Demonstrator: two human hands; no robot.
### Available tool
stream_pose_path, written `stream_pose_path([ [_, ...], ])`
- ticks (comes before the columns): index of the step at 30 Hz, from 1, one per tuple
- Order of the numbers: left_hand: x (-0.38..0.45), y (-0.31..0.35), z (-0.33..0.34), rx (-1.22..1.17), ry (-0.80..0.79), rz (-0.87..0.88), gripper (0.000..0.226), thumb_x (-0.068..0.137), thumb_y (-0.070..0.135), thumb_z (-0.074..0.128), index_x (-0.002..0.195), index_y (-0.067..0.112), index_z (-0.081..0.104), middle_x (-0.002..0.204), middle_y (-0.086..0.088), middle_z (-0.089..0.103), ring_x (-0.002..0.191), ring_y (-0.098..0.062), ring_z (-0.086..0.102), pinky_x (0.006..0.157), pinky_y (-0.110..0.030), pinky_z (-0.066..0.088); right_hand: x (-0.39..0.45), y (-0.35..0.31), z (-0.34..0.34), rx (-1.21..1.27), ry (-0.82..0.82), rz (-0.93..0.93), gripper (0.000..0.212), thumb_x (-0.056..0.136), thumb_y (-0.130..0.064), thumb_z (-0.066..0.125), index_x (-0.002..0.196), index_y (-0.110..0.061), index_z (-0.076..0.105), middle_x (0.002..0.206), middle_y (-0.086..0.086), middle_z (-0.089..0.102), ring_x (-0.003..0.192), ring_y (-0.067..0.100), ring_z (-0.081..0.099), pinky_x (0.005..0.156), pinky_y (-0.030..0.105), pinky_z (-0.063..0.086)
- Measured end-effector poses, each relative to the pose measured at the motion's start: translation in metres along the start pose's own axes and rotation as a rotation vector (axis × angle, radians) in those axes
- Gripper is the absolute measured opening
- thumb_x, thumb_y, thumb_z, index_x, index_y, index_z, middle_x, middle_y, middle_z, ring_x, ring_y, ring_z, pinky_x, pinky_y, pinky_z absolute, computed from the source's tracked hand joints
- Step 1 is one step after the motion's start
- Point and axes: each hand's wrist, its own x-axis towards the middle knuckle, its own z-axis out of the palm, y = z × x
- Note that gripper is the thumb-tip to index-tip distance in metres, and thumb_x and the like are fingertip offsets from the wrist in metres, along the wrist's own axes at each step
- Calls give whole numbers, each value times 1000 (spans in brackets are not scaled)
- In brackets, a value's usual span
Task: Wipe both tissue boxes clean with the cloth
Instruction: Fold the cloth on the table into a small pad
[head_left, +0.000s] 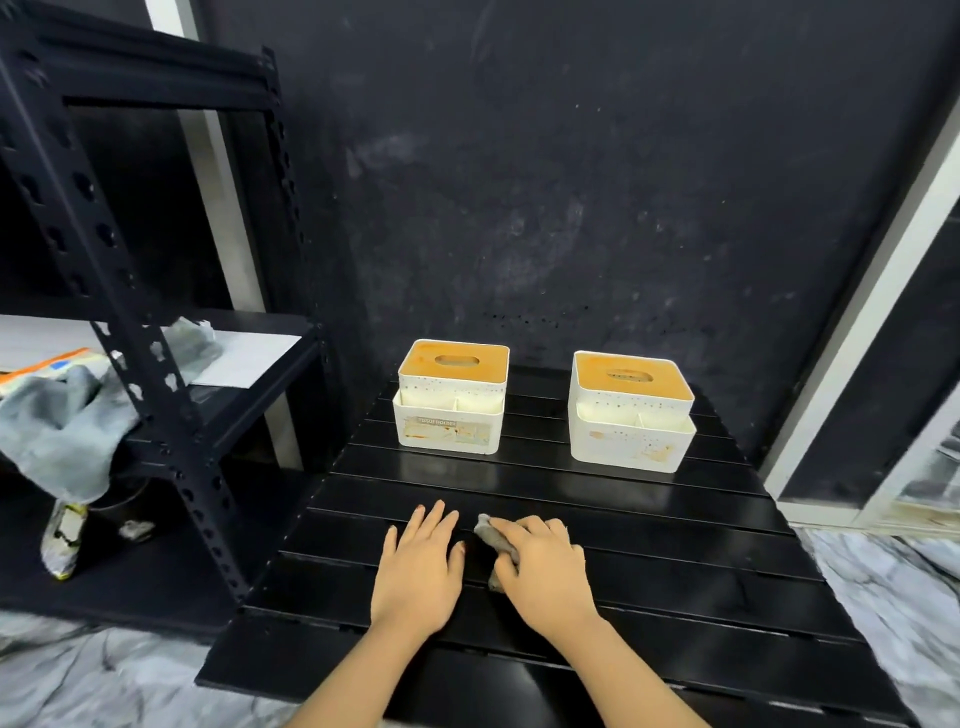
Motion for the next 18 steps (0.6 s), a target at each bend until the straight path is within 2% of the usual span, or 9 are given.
stream_pose_path([
  [5,-8,8,0,-16,12,-8,46,102,33,27,148,29,23,158,11,14,147,-10,4,119,-36,5,-29,24,-18,179,-11,0,44,92,-25,41,133,-40,41,115,-7,52,100,15,41,90,30,40],
  [11,-30,47,18,-31,-38,100,48,101,37,30,148,30,24,158,12,13,147,-9,4,119,-37,4,-86,80,-45,103,82,79,45,91,-25,44,132,-44,40,106,-17,50,92,10,38,84,24,38],
  [15,-42,84,32,-26,-87,195,49,100,39,30,148,29,23,158,12,12,147,-9,3,120,-38,3,-112,105,-64,32,104,154,45,92,-26,44,134,-40,40,113,-12,51,91,10,35,80,27,37],
  [18,-48,103,42,-5,-106,240,50,100,42,29,148,30,22,159,11,12,147,-9,1,119,-39,2,-124,115,-71,-66,97,208,44,92,-31,42,135,-41,38,120,-13,49,100,12,36,77,27,31],
])
